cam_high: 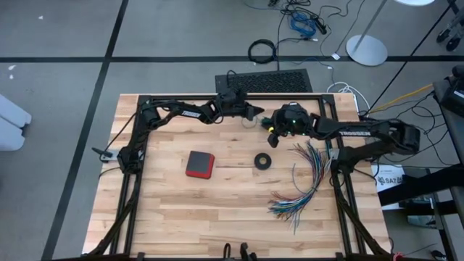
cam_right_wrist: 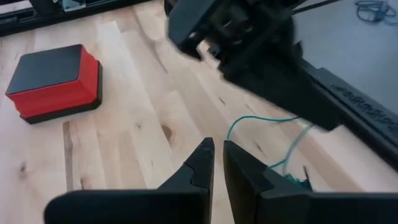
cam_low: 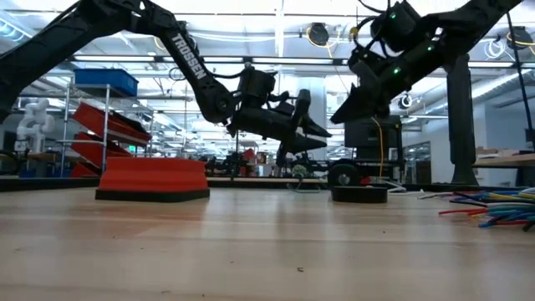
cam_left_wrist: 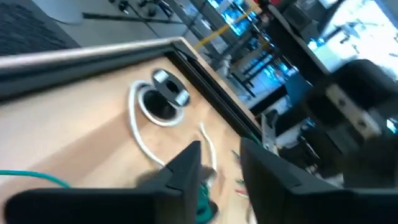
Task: Coiling cords
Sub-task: Return to Home Position
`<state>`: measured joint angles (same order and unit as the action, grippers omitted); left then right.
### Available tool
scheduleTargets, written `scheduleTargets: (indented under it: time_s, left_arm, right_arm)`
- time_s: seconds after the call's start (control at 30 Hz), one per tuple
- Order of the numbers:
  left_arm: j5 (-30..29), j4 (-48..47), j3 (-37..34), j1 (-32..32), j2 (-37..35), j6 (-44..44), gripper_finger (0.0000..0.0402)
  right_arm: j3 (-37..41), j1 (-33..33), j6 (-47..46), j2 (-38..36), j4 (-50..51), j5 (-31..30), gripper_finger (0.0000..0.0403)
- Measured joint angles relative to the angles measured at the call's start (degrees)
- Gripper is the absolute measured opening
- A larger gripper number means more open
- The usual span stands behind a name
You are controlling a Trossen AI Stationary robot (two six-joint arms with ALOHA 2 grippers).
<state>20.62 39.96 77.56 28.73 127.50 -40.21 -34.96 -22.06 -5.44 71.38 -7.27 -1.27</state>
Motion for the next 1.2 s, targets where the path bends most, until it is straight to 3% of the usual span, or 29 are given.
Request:
scheduleTargets:
  time_s: [0.17,0.4,0.47,0.63,0.77,0.87,0.93,1.07,1.2]
  left_arm:
    - [9.21,3.72,0.00,0.19,0.00,-0.97,0.0161]
    - [36.08,22.51,-0.30,-0.51,-0.75,-10.14,0.0171]
    - [39.39,26.66,-1.59,-1.49,-2.80,-9.79,0.0171]
    - [37.20,23.65,-7.12,-3.03,-13.11,5.71,0.0171]
    - [31.16,5.94,-13.85,-1.47,-25.44,26.16,0.0171]
    - [21.52,-9.29,-19.53,-0.36,-35.59,42.05,0.0171]
    - [16.65,-13.52,-24.24,0.00,-41.69,48.51,0.0171]
    - [13.06,-6.92,-37.04,2.18,-54.31,50.57,0.0171]
    - [10.42,6.64,-51.83,6.28,-64.80,46.00,0.0171]
  right_arm:
    - [0.00,-0.50,1.62,-4.12,4.71,-2.05,0.0022]
    - [0.00,-1.25,3.05,-4.67,12.08,-2.48,0.0022]
    - [0.00,-0.95,4.02,-5.48,11.73,-1.93,0.0022]
    - [0.00,-0.31,7.95,-11.39,6.15,-0.02,0.0022]
    - [0.00,-1.81,12.50,-19.21,4.84,6.13,0.0022]
    - [0.27,-3.20,15.77,-25.54,4.80,10.48,0.0022]
    - [1.48,-4.33,17.48,-29.96,4.55,13.24,0.0022]
    - [5.95,-6.84,19.24,-39.24,1.83,20.86,0.0022]
    - [13.90,-9.29,15.29,-48.88,-4.31,21.00,0.0022]
